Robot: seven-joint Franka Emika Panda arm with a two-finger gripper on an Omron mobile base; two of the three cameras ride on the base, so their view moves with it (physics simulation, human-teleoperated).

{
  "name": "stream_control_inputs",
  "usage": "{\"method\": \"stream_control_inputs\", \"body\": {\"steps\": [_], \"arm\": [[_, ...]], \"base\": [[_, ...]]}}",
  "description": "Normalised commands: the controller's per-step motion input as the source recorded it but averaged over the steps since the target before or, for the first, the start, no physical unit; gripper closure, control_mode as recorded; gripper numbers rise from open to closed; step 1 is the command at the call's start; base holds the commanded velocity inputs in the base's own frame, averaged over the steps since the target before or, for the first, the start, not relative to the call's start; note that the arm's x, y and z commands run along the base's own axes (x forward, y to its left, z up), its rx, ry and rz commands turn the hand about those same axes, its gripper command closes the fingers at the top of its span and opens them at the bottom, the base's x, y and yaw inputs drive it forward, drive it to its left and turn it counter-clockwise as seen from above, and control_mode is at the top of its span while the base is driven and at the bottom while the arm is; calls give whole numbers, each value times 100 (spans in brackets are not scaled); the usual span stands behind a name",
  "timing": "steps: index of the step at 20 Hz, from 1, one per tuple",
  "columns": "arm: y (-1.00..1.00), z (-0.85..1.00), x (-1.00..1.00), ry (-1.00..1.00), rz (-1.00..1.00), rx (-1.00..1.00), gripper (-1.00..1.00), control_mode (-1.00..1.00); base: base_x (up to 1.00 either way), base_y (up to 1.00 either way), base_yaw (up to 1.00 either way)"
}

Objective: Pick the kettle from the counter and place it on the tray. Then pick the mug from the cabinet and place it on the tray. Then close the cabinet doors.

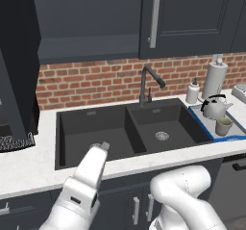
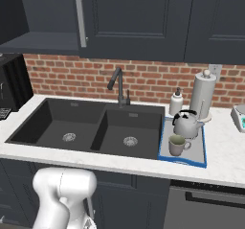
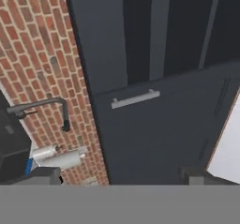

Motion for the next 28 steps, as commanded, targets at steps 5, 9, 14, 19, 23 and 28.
{"method": "stream_control_inputs", "body": {"steps": [5, 9, 14, 19, 23, 28], "arm": [[46, -8, 1, 1, -10, -13, -100, -100], [52, 0, 4, 4, -5, -10, -100, -100], [52, 0, 0, 6, -1, -9, -100, -100], [54, 0, 0, 9, 0, -8, -100, -100], [44, 6, 8, 8, 0, -2, -100, -100], [33, 23, 23, 8, 0, 0, -100, -100]], "base": [[0, 0, 0], [0, 0, 0], [0, 0, 0], [0, 0, 0], [0, 0, 0], [0, 0, 0]]}}
